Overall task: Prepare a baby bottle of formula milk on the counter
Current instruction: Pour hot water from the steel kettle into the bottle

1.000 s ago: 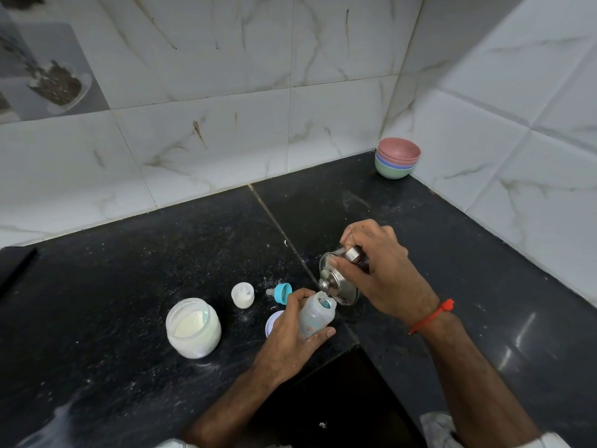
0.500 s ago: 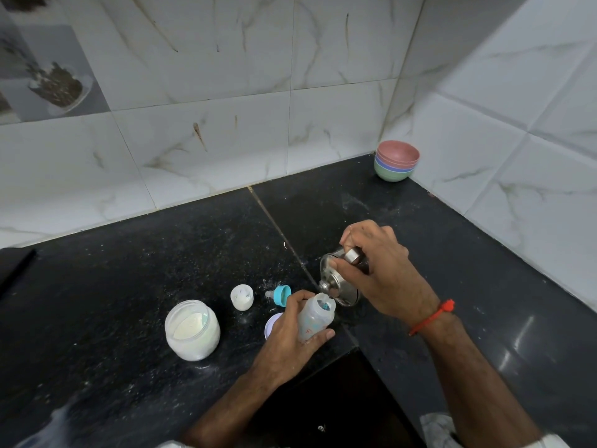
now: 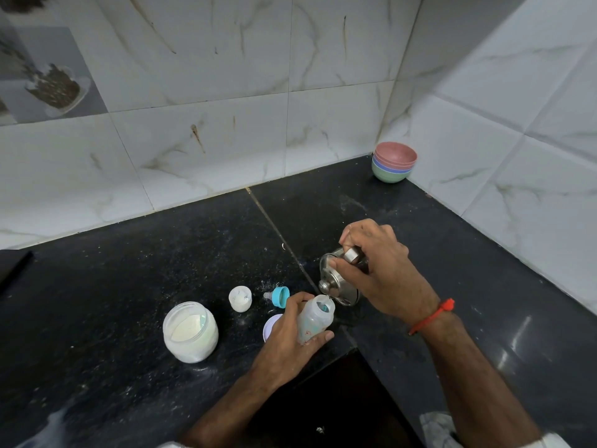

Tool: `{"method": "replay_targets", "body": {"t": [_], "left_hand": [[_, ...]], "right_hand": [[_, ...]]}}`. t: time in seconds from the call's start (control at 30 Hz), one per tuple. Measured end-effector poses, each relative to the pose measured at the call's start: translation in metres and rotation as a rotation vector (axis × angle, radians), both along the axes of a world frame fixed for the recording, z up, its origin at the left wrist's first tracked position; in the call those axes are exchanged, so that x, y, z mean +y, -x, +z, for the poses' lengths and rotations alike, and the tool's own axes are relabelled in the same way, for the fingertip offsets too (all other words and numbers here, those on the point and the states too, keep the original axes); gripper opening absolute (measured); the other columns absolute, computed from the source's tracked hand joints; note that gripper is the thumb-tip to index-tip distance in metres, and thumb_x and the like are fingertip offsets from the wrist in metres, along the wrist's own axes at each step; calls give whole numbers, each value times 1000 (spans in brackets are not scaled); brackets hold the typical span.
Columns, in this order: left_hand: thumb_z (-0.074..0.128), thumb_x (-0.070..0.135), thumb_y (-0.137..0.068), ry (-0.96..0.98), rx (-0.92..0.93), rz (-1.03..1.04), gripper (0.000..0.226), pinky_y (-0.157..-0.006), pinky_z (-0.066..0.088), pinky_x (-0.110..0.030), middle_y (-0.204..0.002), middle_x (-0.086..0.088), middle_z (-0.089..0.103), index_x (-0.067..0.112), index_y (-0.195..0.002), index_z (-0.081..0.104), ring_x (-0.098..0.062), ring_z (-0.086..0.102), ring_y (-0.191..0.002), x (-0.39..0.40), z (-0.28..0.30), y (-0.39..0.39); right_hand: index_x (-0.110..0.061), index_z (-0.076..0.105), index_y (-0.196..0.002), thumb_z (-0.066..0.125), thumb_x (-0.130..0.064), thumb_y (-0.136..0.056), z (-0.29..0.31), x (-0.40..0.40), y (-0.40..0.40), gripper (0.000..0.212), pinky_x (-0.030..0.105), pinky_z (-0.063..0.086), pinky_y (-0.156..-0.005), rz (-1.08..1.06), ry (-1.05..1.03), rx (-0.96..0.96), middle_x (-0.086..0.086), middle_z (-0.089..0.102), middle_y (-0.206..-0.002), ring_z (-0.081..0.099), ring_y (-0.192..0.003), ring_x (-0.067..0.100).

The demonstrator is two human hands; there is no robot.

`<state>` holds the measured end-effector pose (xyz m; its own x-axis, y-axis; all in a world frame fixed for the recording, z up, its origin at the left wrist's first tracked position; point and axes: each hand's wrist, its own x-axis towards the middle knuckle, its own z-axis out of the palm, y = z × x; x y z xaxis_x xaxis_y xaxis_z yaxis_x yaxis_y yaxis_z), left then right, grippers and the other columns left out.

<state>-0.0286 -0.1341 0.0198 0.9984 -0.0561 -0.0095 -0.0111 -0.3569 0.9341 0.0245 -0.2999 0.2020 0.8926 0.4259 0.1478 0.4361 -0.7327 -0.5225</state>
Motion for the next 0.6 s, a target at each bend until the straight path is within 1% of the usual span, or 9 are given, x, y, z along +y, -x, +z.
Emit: {"method": "replay_targets", "body": {"t": [0.1, 0.23, 0.3, 0.4, 0.6], "left_hand": [[81, 38, -87, 0, 12, 3, 66, -86, 45, 0, -129, 28, 52, 43, -131, 33, 4, 56, -117, 0, 0, 0], [81, 42, -86, 4, 2, 7, 64, -90, 48, -6, -132, 22, 56, 44, -131, 35, -1, 58, -120, 0, -3, 0], [81, 41, -86, 4, -3, 12, 64, -91, 49, -7, -132, 21, 57, 43, -131, 36, 2, 57, -119, 0, -3, 0], [81, 40, -86, 0, -1, 11, 63, -89, 48, -4, -132, 21, 56, 44, -130, 35, 5, 56, -119, 0, -3, 0], [81, 44, -86, -35, -16, 17, 63, -88, 47, -3, -129, 27, 55, 47, -128, 34, 9, 52, -119, 0, -6, 0]], "right_hand": [[-31, 49, -89, 66, -37, -95, 0, 0, 0, 20, 44, 33, -101, -4, 5, 0, -10, 51, -120, 42, -114, 15], [-34, 46, -87, 67, -38, -95, 0, 0, -1, 22, 44, 33, -99, -6, 2, -11, -11, 52, -120, 42, -114, 14], [-34, 46, -87, 66, -39, -95, 0, 0, -1, 22, 43, 33, -99, -7, 1, -16, -12, 52, -119, 42, -113, 14], [-33, 47, -87, 67, -38, -95, 1, 0, -1, 22, 44, 33, -100, -7, 1, -17, -11, 52, -120, 42, -114, 14], [-33, 48, -90, 66, -38, -95, 2, -1, -1, 20, 44, 32, -101, -5, 11, -19, -10, 52, -121, 42, -115, 15]]}}
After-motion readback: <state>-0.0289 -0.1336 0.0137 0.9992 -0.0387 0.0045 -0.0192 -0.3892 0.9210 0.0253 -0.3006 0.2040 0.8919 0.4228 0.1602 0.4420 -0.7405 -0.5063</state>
